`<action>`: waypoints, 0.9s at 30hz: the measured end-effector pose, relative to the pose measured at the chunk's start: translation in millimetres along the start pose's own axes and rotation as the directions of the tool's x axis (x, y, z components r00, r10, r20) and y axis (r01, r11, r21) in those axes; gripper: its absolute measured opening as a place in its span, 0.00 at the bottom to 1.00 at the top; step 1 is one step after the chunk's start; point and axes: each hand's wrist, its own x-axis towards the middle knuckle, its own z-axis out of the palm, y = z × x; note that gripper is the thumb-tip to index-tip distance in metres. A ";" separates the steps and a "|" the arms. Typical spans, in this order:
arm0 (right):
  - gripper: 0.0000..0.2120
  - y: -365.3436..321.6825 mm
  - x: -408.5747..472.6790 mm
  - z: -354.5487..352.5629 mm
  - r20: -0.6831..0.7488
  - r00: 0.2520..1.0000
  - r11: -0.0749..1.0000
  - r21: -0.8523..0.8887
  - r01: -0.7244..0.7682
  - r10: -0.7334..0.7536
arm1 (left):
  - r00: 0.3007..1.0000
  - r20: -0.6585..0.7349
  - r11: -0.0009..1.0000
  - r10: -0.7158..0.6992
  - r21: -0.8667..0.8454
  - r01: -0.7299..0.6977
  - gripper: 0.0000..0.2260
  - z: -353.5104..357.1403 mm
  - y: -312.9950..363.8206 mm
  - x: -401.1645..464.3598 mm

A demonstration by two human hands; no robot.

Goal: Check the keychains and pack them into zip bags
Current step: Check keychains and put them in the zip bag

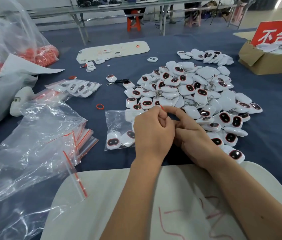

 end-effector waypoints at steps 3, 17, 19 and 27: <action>0.34 1.9 2.3 -1.4 -0.028 0.998 0.995 -0.080 -0.066 0.064 | 0.999 0.021 0.999 0.034 0.031 -0.035 0.06 -1.5 0.4 -0.7; 0.13 9.2 7.9 -1.5 -0.508 0.757 0.808 -0.588 0.044 -0.411 | 0.990 0.072 0.993 0.117 -0.004 -0.117 0.05 8.7 -7.3 -2.1; 0.18 9.9 12.6 -4.4 -0.439 0.828 0.762 -0.648 -0.024 -0.348 | 0.992 0.127 0.997 -0.005 0.082 -0.006 0.05 8.3 -12.2 -1.6; 0.31 18.8 13.2 9.8 0.023 0.991 0.068 -0.997 0.032 -0.128 | 0.964 -0.133 0.935 -0.231 0.245 0.257 0.05 -9.7 -15.3 2.3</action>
